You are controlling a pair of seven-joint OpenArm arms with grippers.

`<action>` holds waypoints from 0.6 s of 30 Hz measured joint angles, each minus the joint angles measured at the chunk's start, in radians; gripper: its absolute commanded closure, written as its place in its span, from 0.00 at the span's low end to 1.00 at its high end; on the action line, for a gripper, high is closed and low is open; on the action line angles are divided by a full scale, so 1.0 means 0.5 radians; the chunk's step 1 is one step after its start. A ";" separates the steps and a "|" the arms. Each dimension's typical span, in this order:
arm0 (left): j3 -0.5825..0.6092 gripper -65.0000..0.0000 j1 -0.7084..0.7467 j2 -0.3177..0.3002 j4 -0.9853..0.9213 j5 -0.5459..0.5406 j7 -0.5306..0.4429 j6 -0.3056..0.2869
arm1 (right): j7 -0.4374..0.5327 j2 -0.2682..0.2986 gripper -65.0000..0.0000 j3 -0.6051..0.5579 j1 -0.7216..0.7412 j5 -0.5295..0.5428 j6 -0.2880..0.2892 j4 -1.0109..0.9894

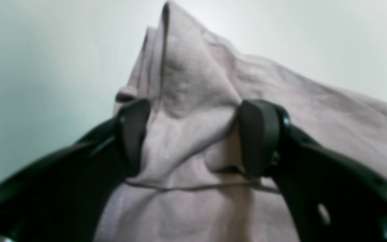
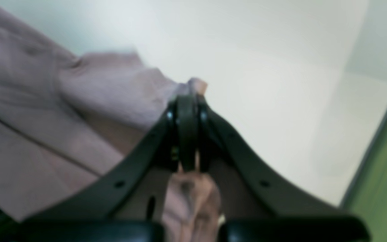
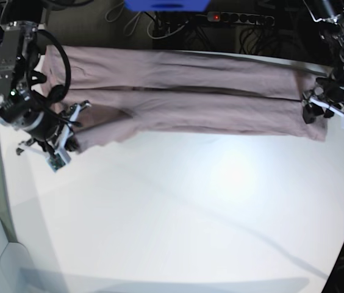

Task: Layout the t-shirt on the table in an organized manner, then fold the t-shirt properly
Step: 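Grasp the hanging sleeve with the right gripper and tuck it onto the strip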

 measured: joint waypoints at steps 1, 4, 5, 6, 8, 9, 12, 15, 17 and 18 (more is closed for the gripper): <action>0.000 0.36 -0.001 0.001 0.000 0.004 0.000 0.001 | -0.005 0.003 1.00 0.036 -0.069 0.004 0.001 0.033; 0.000 0.36 -0.001 0.000 0.000 0.003 0.001 0.000 | -0.047 0.002 1.00 0.140 -0.230 -0.008 0.008 0.061; 0.000 0.36 -0.001 0.000 0.000 0.002 0.001 0.000 | -0.034 0.003 1.00 0.163 -0.255 -0.001 0.007 0.065; 0.000 0.36 -0.002 0.000 0.000 0.002 0.000 0.000 | -0.018 0.003 1.00 0.184 -0.278 0.003 0.005 0.072; 0.000 0.36 -0.002 0.000 0.000 0.003 0.000 0.000 | 0.002 0.008 1.00 0.202 -0.338 0.015 0.006 0.077; 0.000 0.36 -0.002 0.000 0.000 0.004 0.000 0.000 | -0.003 0.008 1.00 0.204 -0.375 0.004 0.006 0.076; 0.000 0.36 -0.001 0.000 0.000 0.003 0.000 0.000 | -0.020 0.008 1.00 0.205 -0.454 0.002 0.007 0.074; 0.000 0.36 -0.002 0.000 0.000 0.003 0.000 0.000 | -0.002 0.008 1.00 0.205 -0.491 0.008 0.006 0.074; 0.000 0.36 -0.002 0.000 0.000 0.004 0.000 0.000 | 0.013 0.007 1.00 0.206 -0.528 0.002 0.005 0.069; 0.000 0.36 -0.002 0.000 0.000 0.004 0.001 0.000 | 0.029 0.002 1.00 0.205 -0.541 -0.001 0.006 0.063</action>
